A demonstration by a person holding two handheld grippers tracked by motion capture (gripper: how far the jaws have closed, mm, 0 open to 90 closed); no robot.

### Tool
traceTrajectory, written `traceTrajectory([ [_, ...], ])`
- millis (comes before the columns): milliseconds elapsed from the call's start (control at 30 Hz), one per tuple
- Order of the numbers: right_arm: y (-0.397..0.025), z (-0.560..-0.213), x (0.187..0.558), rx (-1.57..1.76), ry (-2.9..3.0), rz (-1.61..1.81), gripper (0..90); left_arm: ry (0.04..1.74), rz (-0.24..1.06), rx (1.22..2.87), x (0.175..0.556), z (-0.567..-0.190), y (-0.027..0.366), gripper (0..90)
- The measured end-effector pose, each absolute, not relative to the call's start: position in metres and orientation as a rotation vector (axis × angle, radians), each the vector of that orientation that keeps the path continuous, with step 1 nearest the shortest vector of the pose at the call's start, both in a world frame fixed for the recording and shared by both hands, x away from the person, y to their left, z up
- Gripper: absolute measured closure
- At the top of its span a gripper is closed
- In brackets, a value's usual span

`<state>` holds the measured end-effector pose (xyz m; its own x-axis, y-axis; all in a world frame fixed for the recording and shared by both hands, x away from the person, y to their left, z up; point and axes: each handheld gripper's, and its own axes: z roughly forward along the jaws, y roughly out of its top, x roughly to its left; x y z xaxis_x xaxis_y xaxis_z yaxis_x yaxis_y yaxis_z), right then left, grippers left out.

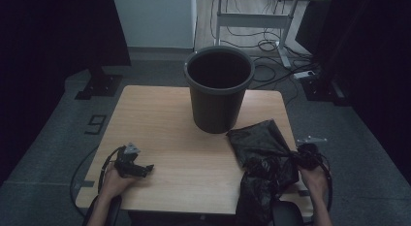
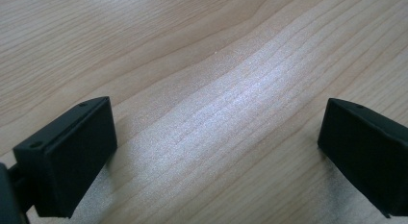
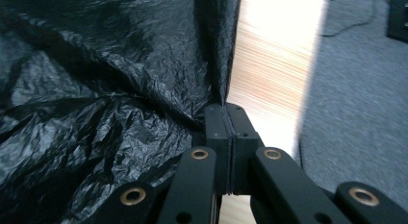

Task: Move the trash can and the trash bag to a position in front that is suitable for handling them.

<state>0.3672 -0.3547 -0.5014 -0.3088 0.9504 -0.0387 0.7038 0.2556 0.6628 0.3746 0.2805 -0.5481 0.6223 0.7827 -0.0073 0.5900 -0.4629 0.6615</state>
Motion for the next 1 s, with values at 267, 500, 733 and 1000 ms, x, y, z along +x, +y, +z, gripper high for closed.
traceTrajectory([
  [267, -0.365, -0.497, 0.363, 1.532, 2.06, 0.785, 87.8, 1.075, 0.398, 2.213, 0.375, -0.548, 0.28, 0.0],
  [500, -0.336, -0.502, 0.388, 1.49, 2.1, 0.8, 83.7, 1.074, 0.398, 2.213, 0.375, -0.548, 0.28, 0.0],
  [733, -0.307, -0.495, 0.418, 1.435, 2.084, 0.803, 36.4, 1.124, 0.393, 2.192, 0.383, -0.546, 0.278, 0.0],
  [1000, -0.281, -0.492, 0.454, 1.427, 2.118, 0.86, 10.4, 1.083, 0.442, 2.156, 0.414, -0.528, 0.274, 0.0],
])
